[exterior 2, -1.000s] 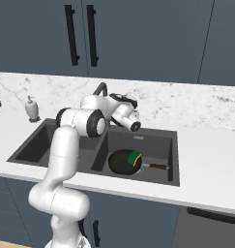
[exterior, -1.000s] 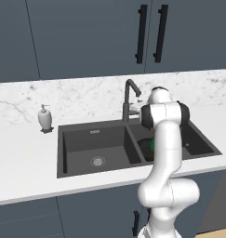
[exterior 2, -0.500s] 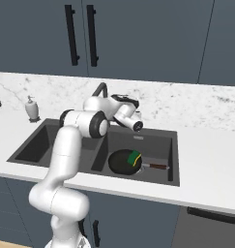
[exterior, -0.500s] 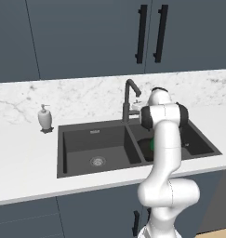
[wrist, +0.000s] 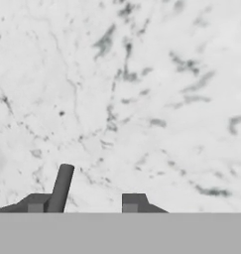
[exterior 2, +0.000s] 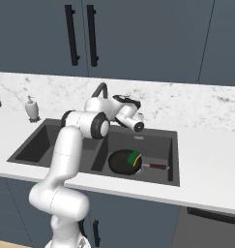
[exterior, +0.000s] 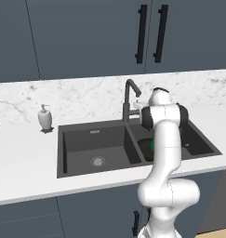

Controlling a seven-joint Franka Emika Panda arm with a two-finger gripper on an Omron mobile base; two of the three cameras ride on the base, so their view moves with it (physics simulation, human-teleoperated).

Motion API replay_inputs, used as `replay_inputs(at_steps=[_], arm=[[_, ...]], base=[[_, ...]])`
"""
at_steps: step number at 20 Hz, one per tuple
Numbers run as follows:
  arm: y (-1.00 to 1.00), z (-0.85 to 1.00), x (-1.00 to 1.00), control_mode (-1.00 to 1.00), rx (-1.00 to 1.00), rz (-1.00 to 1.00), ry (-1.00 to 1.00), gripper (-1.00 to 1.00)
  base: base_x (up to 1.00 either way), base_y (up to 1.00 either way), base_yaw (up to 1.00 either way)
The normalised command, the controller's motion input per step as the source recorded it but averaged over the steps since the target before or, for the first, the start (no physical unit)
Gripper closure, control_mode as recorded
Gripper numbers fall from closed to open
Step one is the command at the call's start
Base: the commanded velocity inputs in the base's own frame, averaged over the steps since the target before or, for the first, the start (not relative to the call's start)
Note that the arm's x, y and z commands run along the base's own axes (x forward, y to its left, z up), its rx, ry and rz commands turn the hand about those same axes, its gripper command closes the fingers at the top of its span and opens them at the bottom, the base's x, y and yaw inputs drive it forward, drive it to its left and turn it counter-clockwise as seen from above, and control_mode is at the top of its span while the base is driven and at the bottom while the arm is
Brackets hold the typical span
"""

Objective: Pick the pan and sponge and place them into the sink. Then turn on the water.

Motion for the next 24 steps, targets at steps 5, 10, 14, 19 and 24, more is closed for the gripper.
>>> replay_inputs(at_steps=[5, 10, 14, 19, 24], arm=[[-0.94, -0.16, 0.0, -1.0, 0.1, -0.13, 0.19, 1.0], [-0.99, -0.25, 0.0, -1.0, 0.1, -0.12, 0.18, 1.0], [-0.99, -0.34, -0.06, -1.0, 0.1, -0.09, 0.12, 1.0], [-0.85, -0.35, -0.38, -1.0, 0.03, -0.08, 0.0, 1.0], [-0.8, 0.3, -0.84, -1.0, 0.1, -0.03, 0.0, 1.0]], base=[[0.0, 0.0, 0.0], [0.0, 0.0, 0.0], [0.0, 0.0, 0.0], [0.0, 0.0, 0.0], [0.0, 0.0, 0.0]])
